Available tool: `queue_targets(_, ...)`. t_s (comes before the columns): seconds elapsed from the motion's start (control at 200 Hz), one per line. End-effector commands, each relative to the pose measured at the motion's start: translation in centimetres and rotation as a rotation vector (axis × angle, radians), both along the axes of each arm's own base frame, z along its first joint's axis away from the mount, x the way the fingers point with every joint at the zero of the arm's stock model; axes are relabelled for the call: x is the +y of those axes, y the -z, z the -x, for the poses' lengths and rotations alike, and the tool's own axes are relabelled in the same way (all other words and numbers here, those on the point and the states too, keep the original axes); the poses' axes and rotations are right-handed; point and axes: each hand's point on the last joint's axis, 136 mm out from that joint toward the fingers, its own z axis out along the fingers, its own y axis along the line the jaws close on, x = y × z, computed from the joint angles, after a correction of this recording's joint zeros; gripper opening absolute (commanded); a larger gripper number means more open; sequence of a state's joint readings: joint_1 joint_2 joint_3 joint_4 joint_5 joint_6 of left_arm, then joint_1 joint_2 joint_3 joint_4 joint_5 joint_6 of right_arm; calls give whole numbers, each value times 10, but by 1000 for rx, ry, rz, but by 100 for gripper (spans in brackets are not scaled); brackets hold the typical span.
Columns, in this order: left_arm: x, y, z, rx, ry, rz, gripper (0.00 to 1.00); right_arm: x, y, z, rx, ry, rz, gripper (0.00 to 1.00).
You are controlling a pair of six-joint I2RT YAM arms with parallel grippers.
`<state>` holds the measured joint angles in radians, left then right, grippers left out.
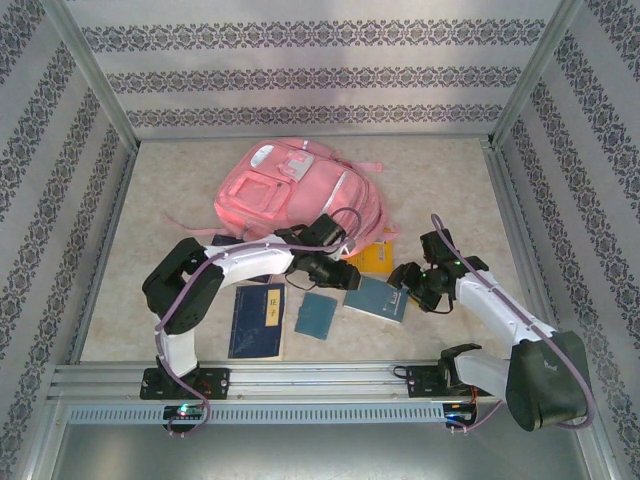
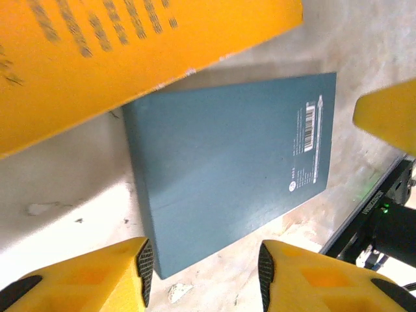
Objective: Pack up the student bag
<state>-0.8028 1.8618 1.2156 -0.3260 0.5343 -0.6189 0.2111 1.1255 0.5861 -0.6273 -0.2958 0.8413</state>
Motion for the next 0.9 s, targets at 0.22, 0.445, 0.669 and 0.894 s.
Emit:
queue_targets(0.22,-12,20,-9,53,-35,17,50,6,18,32,74,-69,-39,63)
queue_targets(0.445,-26,24,-15,81,-28,40,49,17,28,32,90,-105,-73,59)
queue_targets(0.669,-34,29,-5,153,-9,91,49,24,35,29,100,-117,-86,57)
queue_targets(0.894,-31,25,2,172,-4,104,51,21,36,27,99,-117,-65,56)
